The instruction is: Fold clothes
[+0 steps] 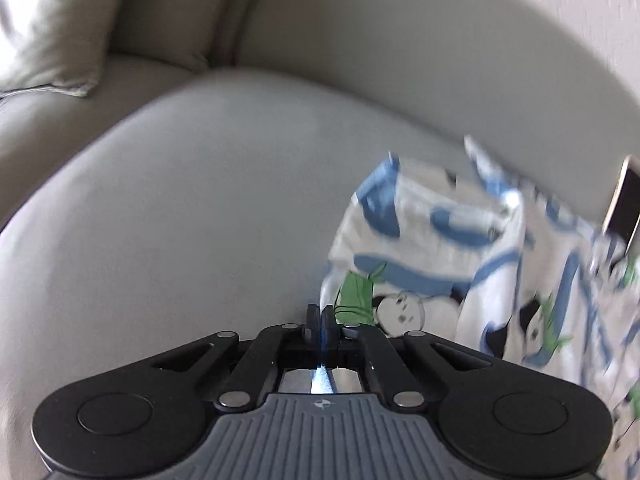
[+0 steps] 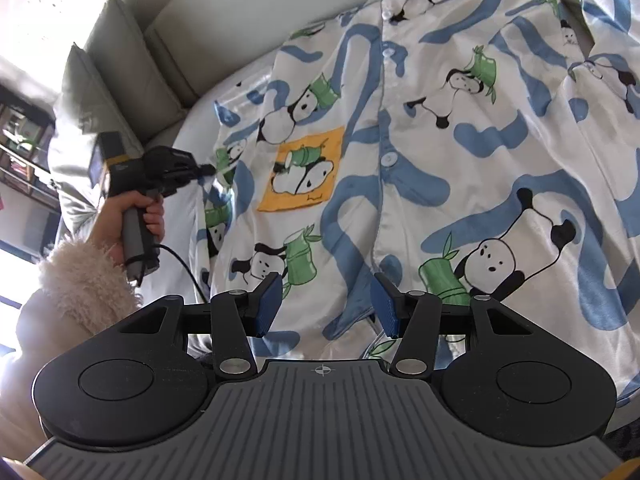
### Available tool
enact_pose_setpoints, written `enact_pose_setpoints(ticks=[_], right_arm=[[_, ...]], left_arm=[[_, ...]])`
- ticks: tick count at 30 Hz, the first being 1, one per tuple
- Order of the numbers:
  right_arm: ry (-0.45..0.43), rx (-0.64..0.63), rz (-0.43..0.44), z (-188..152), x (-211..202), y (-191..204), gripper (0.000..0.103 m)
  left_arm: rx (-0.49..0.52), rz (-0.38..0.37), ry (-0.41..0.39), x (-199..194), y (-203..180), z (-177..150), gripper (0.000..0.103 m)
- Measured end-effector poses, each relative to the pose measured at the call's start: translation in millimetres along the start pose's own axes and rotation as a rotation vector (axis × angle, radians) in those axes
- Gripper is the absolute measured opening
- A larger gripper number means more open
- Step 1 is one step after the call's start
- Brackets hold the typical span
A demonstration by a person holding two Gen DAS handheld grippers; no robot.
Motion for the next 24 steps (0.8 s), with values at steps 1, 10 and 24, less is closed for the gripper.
enact_pose_setpoints(ticks=[1, 10, 24], right_arm=[[0.001, 0.003, 0.002, 0, -1, 0, 0.055], [0.0, -0.005, 0.022, -7, -10, 6, 0.055], [0.036, -0.047, 0.023, -24, -8, 24, 0.055]], left_arm=[[-0.03, 0.013, -0.041, -14, 10, 0, 0.0], [-0.326, 0.232, -0.295, -146, 119, -59, 0.0], [-0.175, 0.037, -0.227, -184, 120, -73, 0.066]])
Point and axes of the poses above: each gripper's, at about its wrist camera, not at the fingertips, and x roughly the way its jaws point, y to its left, z to its top, the point moved 8 cm from there along x, roughly the way its jaws point, and after that the axes turned 7 degrees about x, right-handed, at the moved point
